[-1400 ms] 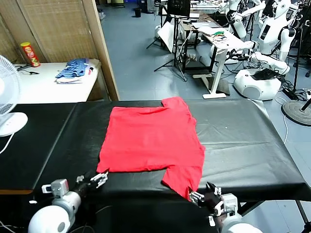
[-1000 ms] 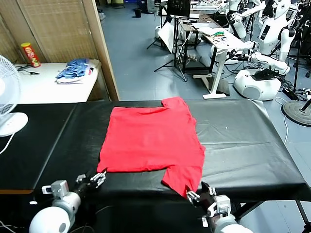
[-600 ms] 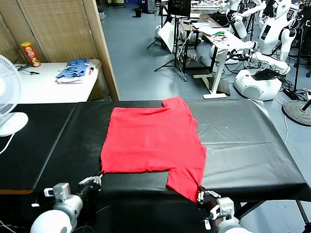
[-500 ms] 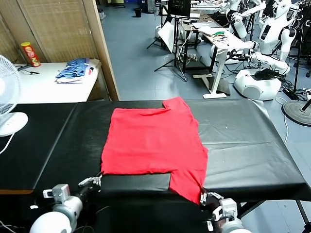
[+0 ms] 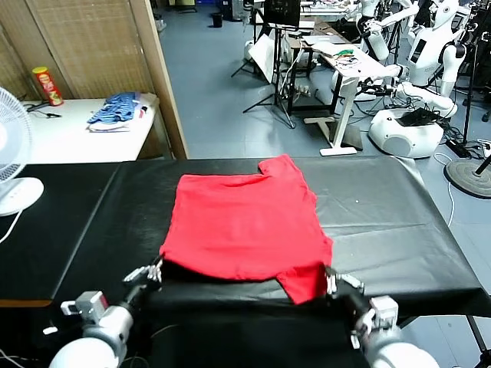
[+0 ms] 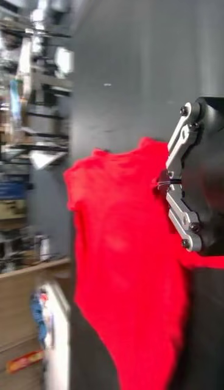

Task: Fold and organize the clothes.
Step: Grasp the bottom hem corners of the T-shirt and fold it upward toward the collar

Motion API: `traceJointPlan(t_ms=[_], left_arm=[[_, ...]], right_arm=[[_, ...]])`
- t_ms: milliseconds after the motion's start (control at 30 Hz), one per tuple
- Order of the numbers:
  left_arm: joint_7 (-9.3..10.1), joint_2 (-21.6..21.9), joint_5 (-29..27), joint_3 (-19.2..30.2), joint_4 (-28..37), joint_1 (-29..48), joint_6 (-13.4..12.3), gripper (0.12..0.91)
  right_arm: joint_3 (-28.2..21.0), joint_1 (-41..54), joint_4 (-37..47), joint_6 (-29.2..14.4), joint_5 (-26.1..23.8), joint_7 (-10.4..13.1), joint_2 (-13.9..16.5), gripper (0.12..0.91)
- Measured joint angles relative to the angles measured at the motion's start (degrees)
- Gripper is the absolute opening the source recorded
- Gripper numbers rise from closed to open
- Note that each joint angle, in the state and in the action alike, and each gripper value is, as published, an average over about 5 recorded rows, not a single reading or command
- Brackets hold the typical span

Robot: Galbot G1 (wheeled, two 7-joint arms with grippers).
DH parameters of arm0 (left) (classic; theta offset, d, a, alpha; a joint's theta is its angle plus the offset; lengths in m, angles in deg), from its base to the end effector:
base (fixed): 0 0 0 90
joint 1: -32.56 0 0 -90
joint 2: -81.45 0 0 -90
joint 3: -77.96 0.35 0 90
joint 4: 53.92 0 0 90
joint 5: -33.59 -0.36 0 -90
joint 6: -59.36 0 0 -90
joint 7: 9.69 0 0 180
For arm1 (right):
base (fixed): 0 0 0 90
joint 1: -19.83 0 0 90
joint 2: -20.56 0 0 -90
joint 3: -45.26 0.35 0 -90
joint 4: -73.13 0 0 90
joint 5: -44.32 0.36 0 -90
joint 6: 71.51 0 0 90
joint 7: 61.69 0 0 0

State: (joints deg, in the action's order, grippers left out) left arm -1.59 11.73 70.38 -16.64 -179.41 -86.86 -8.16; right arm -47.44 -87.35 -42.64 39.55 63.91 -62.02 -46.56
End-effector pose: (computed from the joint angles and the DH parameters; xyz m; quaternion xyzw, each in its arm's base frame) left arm 0.1935 0.0709 -0.2516 -0.0351 -0.9784 0.1197 0.1648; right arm 0.2550 -0.0612 -0.2716 0.1042 -0.9856 0.0258 0.1307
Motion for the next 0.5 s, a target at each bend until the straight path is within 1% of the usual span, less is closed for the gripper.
traceJointPlan(t_ms=[133, 300, 400, 500], left_arm=[[0.44, -0.6, -1.7, 0.3, 3.8, 4.6, -1.4, 0.125], [0.27, -0.6, -3.9, 1.2, 8.2, 9.3, -1.8, 0.125], [0.16, -0.4, -5.1, 2.1, 11.1, 12.0, -1.8, 0.125], [0.13, 0.0, -5.8, 3.2, 14.0, 14.6, -1.9, 0.125]], right_arm=[[-2.0, 5.2, 5.6, -1.7, -0.2, -0.6, 0.4, 0.123], [-4.8, 10.8, 12.7, -3.3, -1.2, -1.2, -0.3, 0.123], [-6.2, 13.5, 15.9, -3.4, -1.4, -1.7, -1.0, 0.123], [-7.0, 14.8, 17.5, -2.3, -1.4, -2.3, -1.3, 0.128]])
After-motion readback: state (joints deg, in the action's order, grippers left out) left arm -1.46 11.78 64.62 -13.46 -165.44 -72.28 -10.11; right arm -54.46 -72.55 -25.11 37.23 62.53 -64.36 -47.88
